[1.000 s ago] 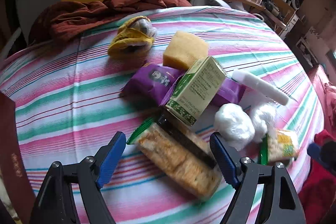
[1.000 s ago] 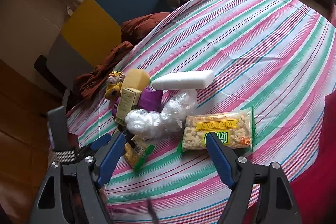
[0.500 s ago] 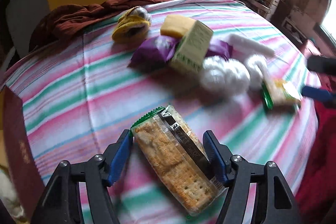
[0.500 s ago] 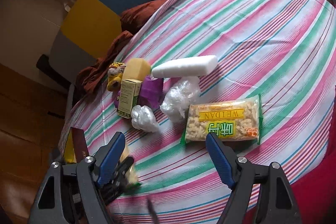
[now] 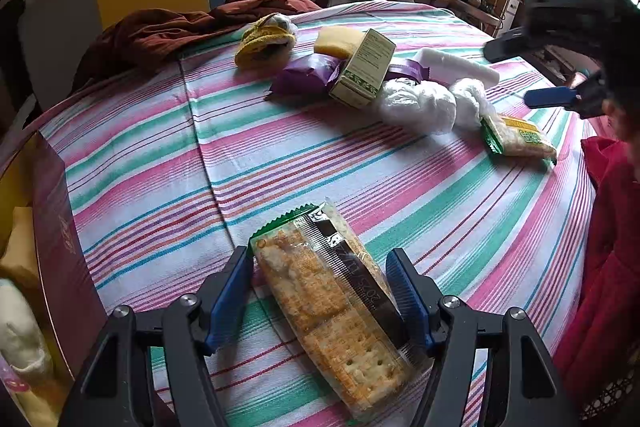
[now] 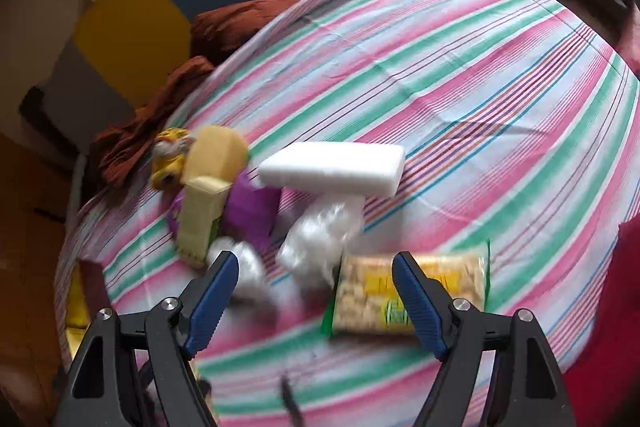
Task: Organize objects
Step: 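Grasp the cracker packet with the left tool while the right tool grasps the plastic-wrapped bundle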
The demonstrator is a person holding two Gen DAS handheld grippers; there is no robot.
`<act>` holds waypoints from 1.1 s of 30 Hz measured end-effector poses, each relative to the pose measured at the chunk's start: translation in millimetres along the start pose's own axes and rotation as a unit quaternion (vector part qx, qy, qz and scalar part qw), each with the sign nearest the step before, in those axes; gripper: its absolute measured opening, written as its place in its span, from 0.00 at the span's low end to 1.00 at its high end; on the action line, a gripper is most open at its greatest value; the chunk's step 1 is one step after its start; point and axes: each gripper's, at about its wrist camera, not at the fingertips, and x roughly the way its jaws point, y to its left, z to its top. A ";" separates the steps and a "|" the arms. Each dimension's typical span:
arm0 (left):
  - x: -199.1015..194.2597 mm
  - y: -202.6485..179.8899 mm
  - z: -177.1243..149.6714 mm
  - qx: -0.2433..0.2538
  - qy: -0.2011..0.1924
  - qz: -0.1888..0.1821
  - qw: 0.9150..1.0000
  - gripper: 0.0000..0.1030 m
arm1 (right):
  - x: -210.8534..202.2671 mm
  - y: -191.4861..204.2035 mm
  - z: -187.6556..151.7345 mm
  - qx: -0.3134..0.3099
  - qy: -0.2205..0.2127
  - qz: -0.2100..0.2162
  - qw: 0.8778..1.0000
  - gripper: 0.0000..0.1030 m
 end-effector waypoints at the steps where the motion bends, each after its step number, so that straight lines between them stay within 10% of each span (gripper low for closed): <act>1: 0.4 0.2 -0.1 -0.001 -0.001 0.000 1.000 0.67 | 6.9 1.2 1.9 -0.003 0.006 -0.005 1.000 0.78; 7: 0.6 0.8 -2.5 0.001 -0.015 -0.004 1.000 0.67 | 27.7 8.7 2.0 -0.035 0.029 -0.005 0.999 0.37; 16: -3.5 3.9 -4.3 0.004 -0.020 0.002 1.000 0.54 | -20.4 23.4 -19.5 -0.054 -0.014 0.085 0.995 0.36; 33: -72.0 18.5 -7.7 -0.024 -0.074 -0.028 0.997 0.53 | -65.7 90.2 -68.1 -0.146 -0.051 0.117 0.981 0.36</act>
